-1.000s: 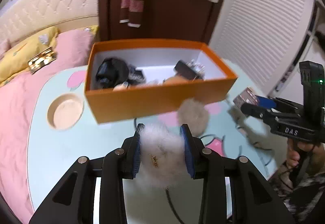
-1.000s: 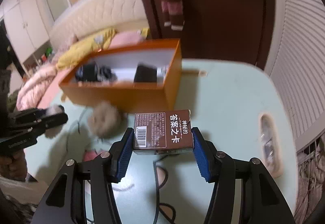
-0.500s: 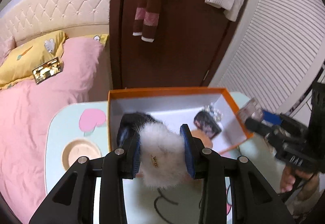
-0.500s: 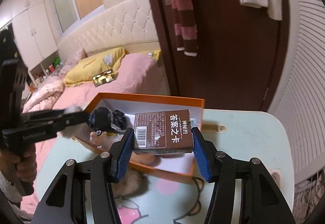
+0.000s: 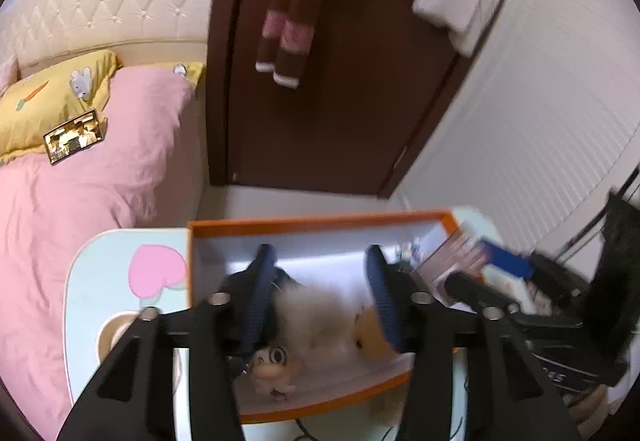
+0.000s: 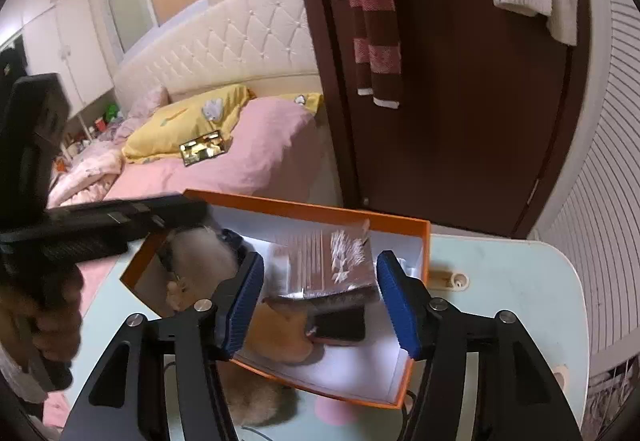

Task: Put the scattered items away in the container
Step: 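Place the fluffy ring and card deck into the box with both tools, then withdraw both tools and reach the right tool toward the grey fur ball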

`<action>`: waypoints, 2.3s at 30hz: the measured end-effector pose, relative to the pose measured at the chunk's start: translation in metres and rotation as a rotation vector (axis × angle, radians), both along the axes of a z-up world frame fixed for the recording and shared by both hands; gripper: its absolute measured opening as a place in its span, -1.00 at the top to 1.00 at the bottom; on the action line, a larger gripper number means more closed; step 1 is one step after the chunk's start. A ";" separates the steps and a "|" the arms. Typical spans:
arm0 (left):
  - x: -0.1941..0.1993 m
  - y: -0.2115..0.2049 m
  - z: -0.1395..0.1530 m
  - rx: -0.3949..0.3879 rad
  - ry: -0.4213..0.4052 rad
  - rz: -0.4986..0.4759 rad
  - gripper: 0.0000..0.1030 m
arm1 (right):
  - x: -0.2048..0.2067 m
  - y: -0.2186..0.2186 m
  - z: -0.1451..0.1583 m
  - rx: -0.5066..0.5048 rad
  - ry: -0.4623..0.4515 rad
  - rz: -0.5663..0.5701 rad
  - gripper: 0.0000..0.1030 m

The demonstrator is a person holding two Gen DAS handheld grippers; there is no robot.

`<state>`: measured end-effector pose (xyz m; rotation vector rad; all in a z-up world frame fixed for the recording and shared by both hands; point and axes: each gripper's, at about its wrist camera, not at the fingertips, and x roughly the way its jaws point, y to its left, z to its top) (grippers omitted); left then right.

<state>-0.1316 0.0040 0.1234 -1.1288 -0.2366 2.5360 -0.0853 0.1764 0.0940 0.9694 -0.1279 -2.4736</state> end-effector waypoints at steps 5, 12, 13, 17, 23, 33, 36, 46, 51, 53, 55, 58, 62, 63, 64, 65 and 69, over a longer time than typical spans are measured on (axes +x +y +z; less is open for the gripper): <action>0.010 -0.044 0.011 0.101 0.042 0.085 -0.56 | 0.001 0.012 -0.005 -0.032 -0.015 -0.031 -0.24; 0.034 -0.076 0.001 0.060 0.021 0.170 -0.56 | 0.023 0.015 -0.003 -0.046 -0.048 -0.001 -0.24; 0.038 -0.075 -0.001 0.037 0.016 0.171 -0.56 | 0.027 0.015 -0.003 -0.051 -0.058 0.011 -0.24; 0.060 -0.069 -0.012 -0.017 -0.024 0.112 -0.56 | 0.049 0.008 -0.010 -0.041 -0.097 0.050 -0.25; 0.089 -0.046 -0.032 -0.127 -0.064 0.047 -0.56 | 0.083 -0.013 -0.012 0.096 -0.010 0.085 -0.26; 0.098 -0.019 -0.070 -0.148 -0.130 0.015 -0.56 | 0.106 -0.011 -0.008 0.021 -0.016 0.127 -0.26; 0.099 -0.014 -0.077 -0.163 -0.150 0.009 -0.56 | 0.104 -0.008 -0.017 0.010 -0.074 0.124 -0.26; 0.108 -0.005 -0.084 -0.194 -0.155 0.007 -0.56 | 0.076 0.024 -0.045 -0.027 -0.160 -0.033 -0.25; 0.109 -0.007 -0.082 -0.179 -0.155 0.032 -0.56 | 0.083 0.018 -0.044 0.013 -0.169 -0.001 -0.25; 0.108 -0.006 -0.082 -0.177 -0.151 0.032 -0.56 | 0.088 0.009 -0.047 0.055 -0.168 0.014 -0.25; 0.106 -0.004 -0.082 -0.195 -0.147 0.039 -0.56 | 0.093 0.003 -0.053 0.087 -0.170 0.015 -0.25; 0.105 -0.001 -0.086 -0.238 -0.141 0.044 -0.57 | 0.095 -0.002 -0.068 0.155 -0.212 -0.008 -0.25; 0.107 0.009 -0.091 -0.341 -0.111 0.018 -0.62 | 0.098 -0.005 -0.071 0.233 -0.184 -0.031 -0.31; 0.108 0.011 -0.092 -0.345 -0.102 0.014 -0.72 | 0.098 -0.004 -0.071 0.225 -0.190 -0.035 -0.32; 0.108 0.011 -0.092 -0.343 -0.102 0.015 -0.78 | 0.098 -0.003 -0.070 0.220 -0.194 -0.035 -0.32; 0.108 0.011 -0.094 -0.345 -0.101 0.020 -0.89 | 0.098 -0.003 -0.069 0.214 -0.198 -0.029 -0.32; 0.110 0.008 -0.097 -0.334 -0.071 0.037 -0.99 | 0.099 0.000 -0.059 0.102 -0.196 -0.018 -0.32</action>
